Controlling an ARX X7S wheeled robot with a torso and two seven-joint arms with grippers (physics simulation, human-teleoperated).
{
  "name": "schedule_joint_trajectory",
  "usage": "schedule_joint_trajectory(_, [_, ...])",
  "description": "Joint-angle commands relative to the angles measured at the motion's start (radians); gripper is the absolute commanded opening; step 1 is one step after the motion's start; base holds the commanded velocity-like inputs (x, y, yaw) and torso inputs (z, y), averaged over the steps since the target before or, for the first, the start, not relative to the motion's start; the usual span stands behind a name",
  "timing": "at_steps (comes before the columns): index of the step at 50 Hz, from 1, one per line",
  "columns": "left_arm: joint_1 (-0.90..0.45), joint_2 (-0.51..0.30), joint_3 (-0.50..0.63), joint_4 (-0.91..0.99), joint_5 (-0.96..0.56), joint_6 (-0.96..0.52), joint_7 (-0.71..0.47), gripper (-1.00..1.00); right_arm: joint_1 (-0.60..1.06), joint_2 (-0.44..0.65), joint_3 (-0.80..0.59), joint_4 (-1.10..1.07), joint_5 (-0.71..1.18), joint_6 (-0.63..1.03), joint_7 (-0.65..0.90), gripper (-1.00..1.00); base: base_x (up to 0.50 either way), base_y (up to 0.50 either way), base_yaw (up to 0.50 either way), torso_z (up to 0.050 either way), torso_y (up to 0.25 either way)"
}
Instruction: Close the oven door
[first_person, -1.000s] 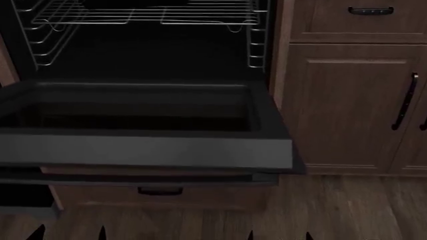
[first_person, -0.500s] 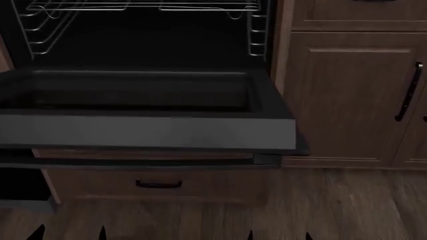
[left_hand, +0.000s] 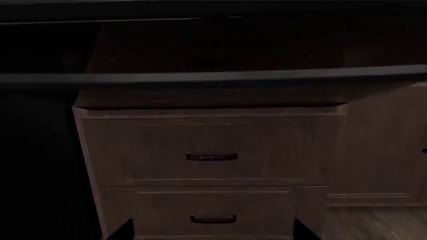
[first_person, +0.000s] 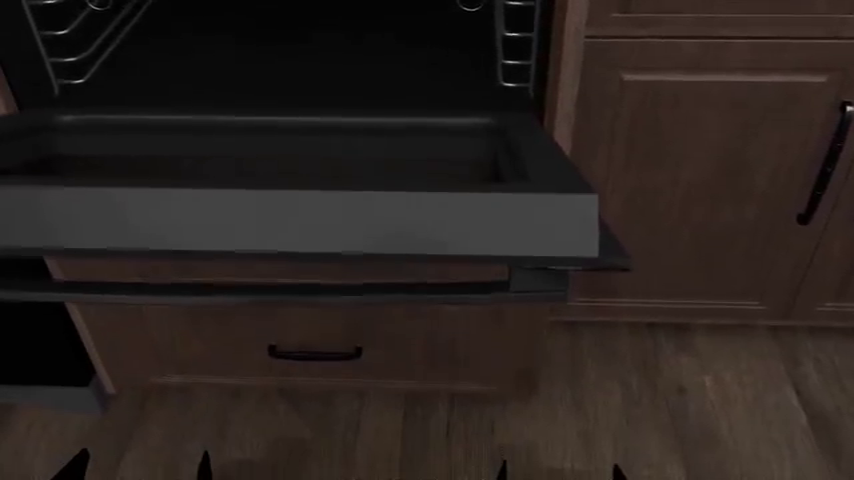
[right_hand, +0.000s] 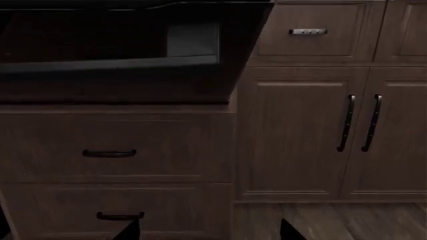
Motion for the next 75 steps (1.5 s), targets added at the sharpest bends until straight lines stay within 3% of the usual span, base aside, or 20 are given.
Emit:
schedule_joint_trajectory(1, [0.001, -0.007, 0.008, 0.003, -0.005, 0.001, -0.008, 1.00, 0.001, 0.007, -0.009, 0.002, 0.004, -0.003, 0.008, 1.00, 0.00, 0.00, 0.00, -0.050, 0.000])
schedule_joint_trajectory(58, [0.007, -0.034, 0.045, 0.003, -0.012, 0.042, -0.043, 1.00, 0.005, 0.034, -0.047, 0.004, 0.020, -0.010, 0.042, 1.00, 0.00, 0.00, 0.00, -0.050, 0.000])
schedule_joint_trajectory(75, [-0.001, -0.037, 0.047, -0.007, -0.031, 0.042, -0.049, 1.00, 0.010, 0.041, -0.062, 0.006, 0.006, -0.009, 0.060, 1.00, 0.00, 0.20, 0.00, -0.001, 0.000])
